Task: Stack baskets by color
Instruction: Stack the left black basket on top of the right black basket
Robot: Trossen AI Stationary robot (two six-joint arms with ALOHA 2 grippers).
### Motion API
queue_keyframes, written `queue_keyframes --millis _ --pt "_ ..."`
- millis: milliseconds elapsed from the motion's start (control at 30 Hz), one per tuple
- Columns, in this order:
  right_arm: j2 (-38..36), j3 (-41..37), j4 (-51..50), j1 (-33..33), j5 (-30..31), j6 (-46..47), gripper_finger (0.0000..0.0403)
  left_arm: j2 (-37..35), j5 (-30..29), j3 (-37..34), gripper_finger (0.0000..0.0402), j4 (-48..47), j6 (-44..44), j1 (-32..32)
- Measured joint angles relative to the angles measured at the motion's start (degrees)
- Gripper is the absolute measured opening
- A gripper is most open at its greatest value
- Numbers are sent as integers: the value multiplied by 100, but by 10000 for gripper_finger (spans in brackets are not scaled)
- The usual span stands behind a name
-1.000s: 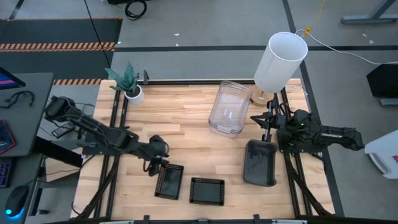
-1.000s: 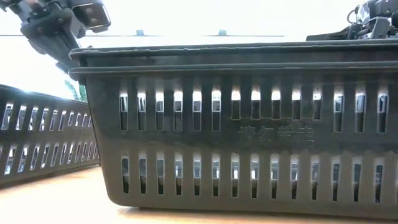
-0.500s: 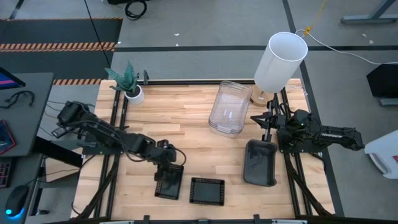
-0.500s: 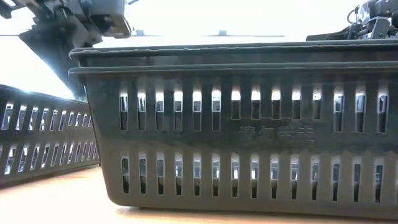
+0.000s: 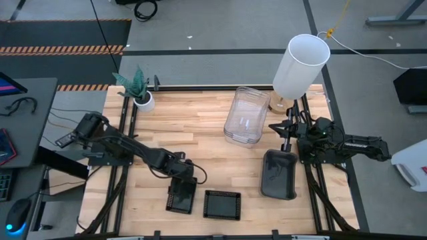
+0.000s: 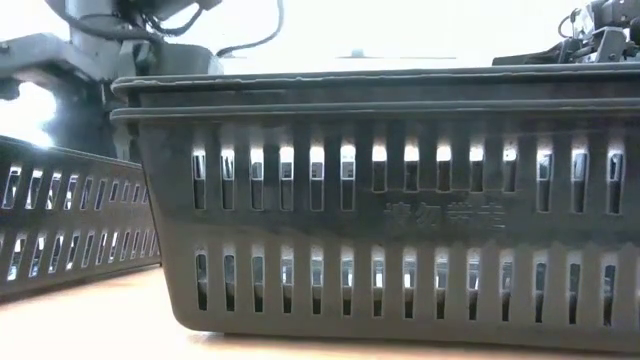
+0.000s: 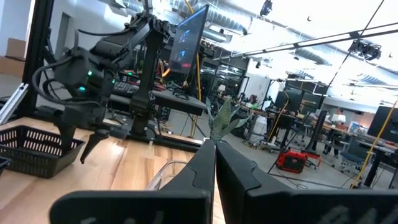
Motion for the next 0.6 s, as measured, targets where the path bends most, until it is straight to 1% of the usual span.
queue_keyframes --millis 167,333,467,600 --pt "0 0 1 0 0 0 20 214 0 0 161 9 -2 0" --pt "0 0 -2 0 0 0 21 326 -2 -2 123 80 -2 0" --pt "0 0 1 0 0 0 20 330 -4 -2 81 151 1 0" --pt "-2 0 1 0 0 0 20 329 7 101 22 -85 95 0"
